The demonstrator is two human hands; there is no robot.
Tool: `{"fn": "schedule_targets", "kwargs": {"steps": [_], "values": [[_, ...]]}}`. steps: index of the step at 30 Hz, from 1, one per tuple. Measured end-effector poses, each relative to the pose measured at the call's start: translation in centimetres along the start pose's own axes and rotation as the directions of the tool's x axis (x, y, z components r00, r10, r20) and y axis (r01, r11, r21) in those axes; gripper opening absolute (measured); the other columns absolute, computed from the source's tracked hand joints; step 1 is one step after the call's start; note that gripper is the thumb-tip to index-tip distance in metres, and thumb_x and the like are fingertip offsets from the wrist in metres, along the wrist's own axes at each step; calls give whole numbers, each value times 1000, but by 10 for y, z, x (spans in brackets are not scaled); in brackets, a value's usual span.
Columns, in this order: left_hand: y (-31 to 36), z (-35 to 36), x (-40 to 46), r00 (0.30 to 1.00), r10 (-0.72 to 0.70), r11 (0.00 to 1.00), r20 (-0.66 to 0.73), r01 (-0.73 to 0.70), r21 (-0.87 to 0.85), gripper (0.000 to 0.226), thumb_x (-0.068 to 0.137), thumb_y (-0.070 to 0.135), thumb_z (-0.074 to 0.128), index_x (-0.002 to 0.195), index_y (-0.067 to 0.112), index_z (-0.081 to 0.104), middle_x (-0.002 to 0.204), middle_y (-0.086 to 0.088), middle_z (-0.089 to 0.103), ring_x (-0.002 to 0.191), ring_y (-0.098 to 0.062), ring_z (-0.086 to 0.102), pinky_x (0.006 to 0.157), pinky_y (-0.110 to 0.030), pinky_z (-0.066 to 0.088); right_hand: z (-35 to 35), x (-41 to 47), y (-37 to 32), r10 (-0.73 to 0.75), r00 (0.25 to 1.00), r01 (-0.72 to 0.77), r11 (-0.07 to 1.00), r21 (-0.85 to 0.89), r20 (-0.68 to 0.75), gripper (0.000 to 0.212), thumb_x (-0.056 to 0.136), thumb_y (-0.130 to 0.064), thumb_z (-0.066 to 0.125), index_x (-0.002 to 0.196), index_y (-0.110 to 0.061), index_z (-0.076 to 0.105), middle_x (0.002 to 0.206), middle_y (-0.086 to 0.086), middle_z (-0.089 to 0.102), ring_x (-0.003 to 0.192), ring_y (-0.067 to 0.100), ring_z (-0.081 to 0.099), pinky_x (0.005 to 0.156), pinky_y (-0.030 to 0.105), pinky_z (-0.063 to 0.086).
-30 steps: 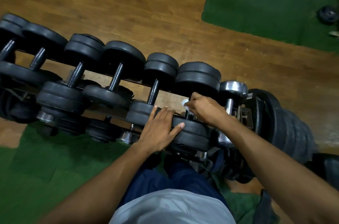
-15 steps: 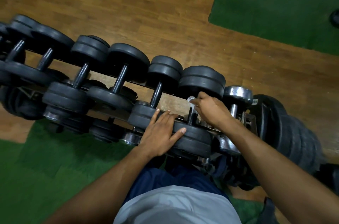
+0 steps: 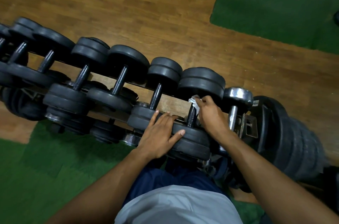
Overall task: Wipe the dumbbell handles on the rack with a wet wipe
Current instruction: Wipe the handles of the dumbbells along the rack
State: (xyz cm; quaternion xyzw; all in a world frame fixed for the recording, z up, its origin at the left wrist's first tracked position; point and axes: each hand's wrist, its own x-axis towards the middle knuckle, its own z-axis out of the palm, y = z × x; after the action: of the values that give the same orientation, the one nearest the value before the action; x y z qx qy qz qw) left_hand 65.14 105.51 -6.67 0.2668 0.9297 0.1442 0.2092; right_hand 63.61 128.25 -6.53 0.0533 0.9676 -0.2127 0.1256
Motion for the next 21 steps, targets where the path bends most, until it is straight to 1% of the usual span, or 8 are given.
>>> {"fn": "schedule_targets", "kwargs": {"steps": [1,4,6,9,14,18,19,21], "values": [[0,0,0,1000,-1,1000,1,1,-3,86,100,74,4,154,16,38,157,-3,45,155,-13,20,128,-41,-6,3,-3,1,57,998,-56,995,81,-15,45,97,-13,51,141,-22,50,112,2,53,92,26,62,70,31,48],[-1,1,0,1000,-2,1000,-6,2,-5,87,100,74,3,153,15,40,157,-3,46,155,-13,21,128,-41,-6,13,-5,6,82,994,-71,988,137,-71,40,92,-2,54,130,-11,62,104,9,60,89,28,63,74,26,44],[-1,1,0,1000,-5,1000,-3,5,4,88,100,74,2,153,15,39,157,-3,45,155,-13,20,128,-41,-6,13,-4,4,163,985,-150,967,205,-49,31,93,-6,55,120,-10,68,99,12,63,90,29,63,70,25,37],[0,1,0,1000,-11,1000,4,11,5,87,100,74,3,153,16,39,158,-4,45,155,-13,20,128,-40,-7,13,1,-1,274,962,-260,920,294,-7,27,96,-17,57,120,-11,69,103,12,68,97,29,64,75,28,42],[1,-2,-1,1000,-7,1000,11,7,-5,87,100,74,3,154,16,38,158,-4,44,155,-13,19,127,-38,-9,13,17,1,502,855,-477,666,574,128,17,94,-29,65,94,-14,73,82,1,70,77,18,64,65,27,43],[2,-2,-1,1000,-6,1000,11,6,-11,87,99,74,2,153,16,39,157,-3,45,155,-13,20,127,-39,-9,17,19,13,424,855,-509,574,642,298,23,91,-22,68,69,-17,65,57,0,57,49,14,47,50,27,34],[1,-2,-1,1000,-5,1000,10,5,-11,88,99,74,2,153,16,39,157,-3,45,155,-13,20,127,-39,-9,20,18,18,389,849,-525,535,662,359,26,92,-18,68,66,-15,62,55,4,54,45,14,45,48,26,33],[1,-1,-1,1000,-4,1000,7,4,-5,88,99,74,1,153,16,39,157,-2,45,155,-13,20,127,-39,-8,19,11,23,313,821,-570,473,672,477,17,91,-7,67,75,-7,62,64,12,55,46,11,50,45,22,39]]}}
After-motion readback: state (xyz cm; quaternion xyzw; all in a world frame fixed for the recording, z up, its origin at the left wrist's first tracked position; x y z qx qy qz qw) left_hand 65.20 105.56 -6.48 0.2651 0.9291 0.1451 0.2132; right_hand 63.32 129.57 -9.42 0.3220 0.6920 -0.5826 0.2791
